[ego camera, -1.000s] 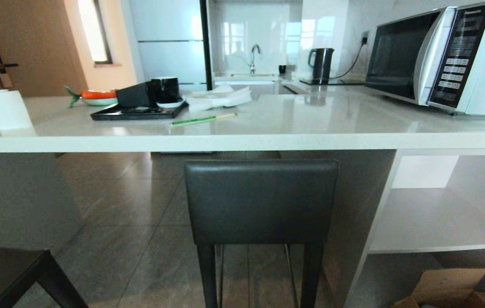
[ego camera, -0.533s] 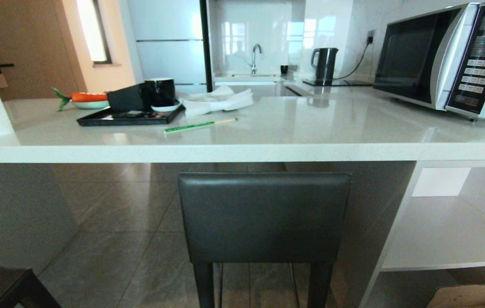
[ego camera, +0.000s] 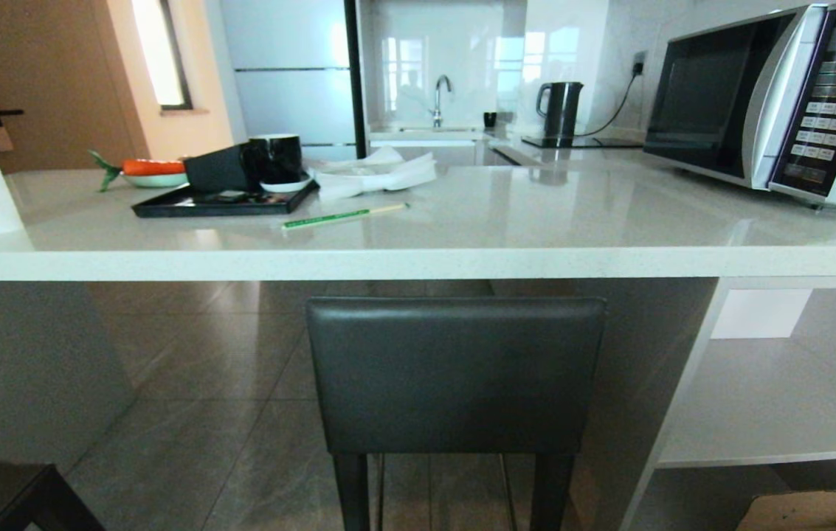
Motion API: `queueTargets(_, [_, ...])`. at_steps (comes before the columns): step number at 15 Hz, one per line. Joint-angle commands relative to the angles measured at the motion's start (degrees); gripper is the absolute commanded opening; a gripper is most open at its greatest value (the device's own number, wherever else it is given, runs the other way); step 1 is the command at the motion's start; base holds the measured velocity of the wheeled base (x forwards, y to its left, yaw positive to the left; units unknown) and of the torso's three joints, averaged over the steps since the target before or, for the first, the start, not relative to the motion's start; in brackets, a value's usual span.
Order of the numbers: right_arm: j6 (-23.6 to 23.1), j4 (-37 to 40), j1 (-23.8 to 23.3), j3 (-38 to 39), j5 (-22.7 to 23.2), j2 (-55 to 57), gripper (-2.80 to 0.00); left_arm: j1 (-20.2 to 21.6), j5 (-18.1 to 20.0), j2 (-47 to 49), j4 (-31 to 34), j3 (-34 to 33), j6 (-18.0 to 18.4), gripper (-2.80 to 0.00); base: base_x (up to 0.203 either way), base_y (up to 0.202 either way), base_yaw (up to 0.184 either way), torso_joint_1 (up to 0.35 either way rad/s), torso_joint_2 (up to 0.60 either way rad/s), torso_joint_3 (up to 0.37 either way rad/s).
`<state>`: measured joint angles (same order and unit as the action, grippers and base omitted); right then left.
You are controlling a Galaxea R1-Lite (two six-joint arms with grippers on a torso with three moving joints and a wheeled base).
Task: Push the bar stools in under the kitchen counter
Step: Pull the gray chair out from under the dining table
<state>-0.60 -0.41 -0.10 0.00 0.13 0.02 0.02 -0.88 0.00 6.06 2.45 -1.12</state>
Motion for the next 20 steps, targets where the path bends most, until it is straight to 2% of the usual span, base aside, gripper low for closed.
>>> queueTargets(1, [0.0, 0.0, 0.0, 0.5, 0.0, 0.0, -2.80, 0.1, 0.0, 0.1, 0.0, 0.0, 0.0, -2.80, 0.000, 0.000, 0.000, 0.000, 0.00, 0.000])
queueTargets(2, [0.0, 0.0, 0.0, 0.5, 0.0, 0.0, -2.80, 0.1, 0.0, 0.1, 0.0, 0.0, 0.0, 0.00, 0.000, 0.000, 0.000, 0.000, 0.00, 0.000])
queueTargets(10, [-0.3, 0.0, 0.0, 0.5, 0.1, 0.0, -2.80, 0.2, 0.0, 0.1, 0.5, 0.2, 0.5, 0.00, 0.000, 0.000, 0.000, 0.000, 0.00, 0.000])
queueTargets(11, [-0.3, 0.0, 0.0, 0.5, 0.1, 0.0, -2.80, 0.2, 0.2, 0.1, 0.9, 0.3, 1.3, -2.80, 0.000, 0.000, 0.000, 0.000, 0.00, 0.000])
queueTargets(20, [-0.2, 0.0, 0.0, 0.5, 0.1, 0.0, -2.80, 0.1, 0.0, 0.1, 0.3, 0.0, 0.7, -2.80, 0.000, 0.000, 0.000, 0.000, 0.00, 0.000])
